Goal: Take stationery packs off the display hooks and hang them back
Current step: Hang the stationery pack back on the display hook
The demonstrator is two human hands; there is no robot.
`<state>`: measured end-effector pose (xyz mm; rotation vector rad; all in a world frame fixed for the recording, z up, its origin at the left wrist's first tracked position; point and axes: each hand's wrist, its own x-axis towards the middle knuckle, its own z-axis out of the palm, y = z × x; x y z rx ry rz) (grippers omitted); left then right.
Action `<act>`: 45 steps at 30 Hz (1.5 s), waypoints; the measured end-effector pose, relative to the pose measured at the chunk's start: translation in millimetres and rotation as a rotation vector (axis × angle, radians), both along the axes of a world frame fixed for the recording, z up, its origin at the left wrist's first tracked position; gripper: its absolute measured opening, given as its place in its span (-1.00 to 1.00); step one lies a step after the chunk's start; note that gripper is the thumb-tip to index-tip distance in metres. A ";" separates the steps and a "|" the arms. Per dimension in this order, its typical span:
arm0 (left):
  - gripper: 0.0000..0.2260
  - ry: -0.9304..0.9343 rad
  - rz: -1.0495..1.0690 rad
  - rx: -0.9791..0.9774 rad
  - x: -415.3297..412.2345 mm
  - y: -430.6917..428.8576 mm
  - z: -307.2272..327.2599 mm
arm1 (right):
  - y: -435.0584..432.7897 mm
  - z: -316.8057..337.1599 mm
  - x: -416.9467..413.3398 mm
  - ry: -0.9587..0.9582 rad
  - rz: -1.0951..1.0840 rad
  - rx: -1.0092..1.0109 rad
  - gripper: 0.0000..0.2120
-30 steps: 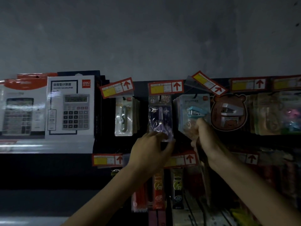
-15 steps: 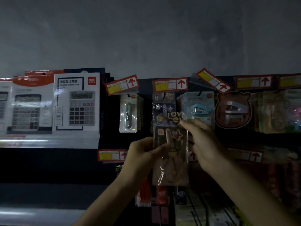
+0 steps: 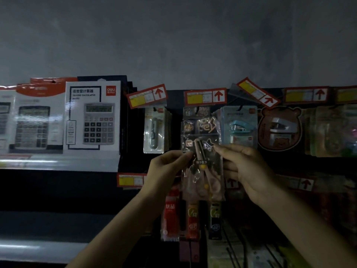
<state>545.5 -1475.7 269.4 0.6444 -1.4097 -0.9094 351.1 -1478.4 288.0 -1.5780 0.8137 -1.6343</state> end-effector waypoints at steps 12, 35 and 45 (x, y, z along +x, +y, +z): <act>-0.50 -0.996 1.396 -1.128 1.1 -52.9 67.7 | -10.6 5.5 -10.9 -0.075 -0.123 -0.083 -0.84; -0.79 -0.833 1.120 -1.101 6.6 -44.6 155.7 | -33.1 48.7 15.2 -0.221 -0.138 -0.115 -0.88; -0.77 -0.852 1.105 -1.108 8.7 -45.6 160.4 | -56.0 67.3 23.5 -0.214 -0.118 -0.045 -0.90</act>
